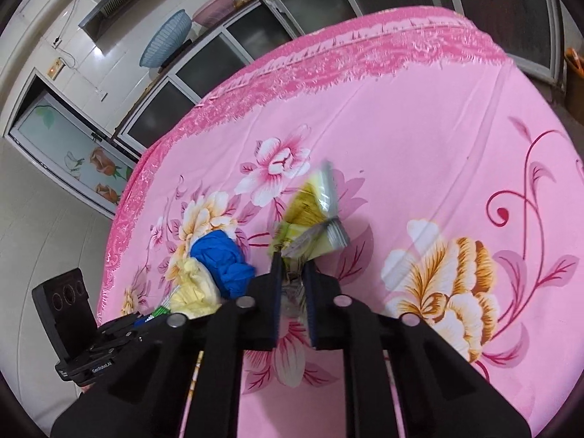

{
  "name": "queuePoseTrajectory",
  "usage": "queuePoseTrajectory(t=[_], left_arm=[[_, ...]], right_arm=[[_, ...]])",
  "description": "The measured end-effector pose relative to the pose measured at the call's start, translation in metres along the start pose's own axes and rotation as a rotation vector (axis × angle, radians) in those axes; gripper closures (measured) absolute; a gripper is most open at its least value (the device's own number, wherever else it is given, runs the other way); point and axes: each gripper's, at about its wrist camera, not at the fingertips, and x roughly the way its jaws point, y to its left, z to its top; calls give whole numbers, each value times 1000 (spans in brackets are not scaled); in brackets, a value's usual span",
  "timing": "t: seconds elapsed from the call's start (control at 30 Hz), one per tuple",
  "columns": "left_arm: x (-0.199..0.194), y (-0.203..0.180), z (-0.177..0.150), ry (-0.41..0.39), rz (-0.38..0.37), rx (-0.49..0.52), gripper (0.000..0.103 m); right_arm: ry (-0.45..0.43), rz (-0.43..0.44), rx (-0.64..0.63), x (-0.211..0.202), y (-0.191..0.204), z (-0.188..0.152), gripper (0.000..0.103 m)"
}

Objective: Collect trash
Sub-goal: 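Grasp the green pouch under the cabbage leaf with the left gripper while the right grasps the yellow foil wrapper, then lift the green pouch with the left gripper while the right lifts the foil wrapper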

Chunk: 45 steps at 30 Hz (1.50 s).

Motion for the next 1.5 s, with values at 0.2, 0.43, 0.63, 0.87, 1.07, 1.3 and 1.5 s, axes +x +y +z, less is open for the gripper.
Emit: queuePoseTrajectory(t=[0.2,0.43,0.63,0.87,1.07,1.3,1.5], left_arm=[[-36,-1,-13,-43,12,-10,92],[-62,-11,-43,7,72,7,95],[-72,-13,-74,56,76,6,95],[-77,-13,-96,72,50,-21,94],[-60,-15,-90,94,64,-5,94],[-48,-22,-86,85,48,1,37],[-40,-24,-87,120,71,15,72]], right_arm=[[-20,4,-25,-22,10,-6,94],[-10,14,-45,-39,17,-28,94],[-15,12,-45,-51,17,-39,94],[-14,17,-53,-59,19,-46,94],[-14,35,-45,-61,22,-47,94],[-25,41,-59,-73,26,-50,94],[-41,44,-55,-84,24,-50,94]])
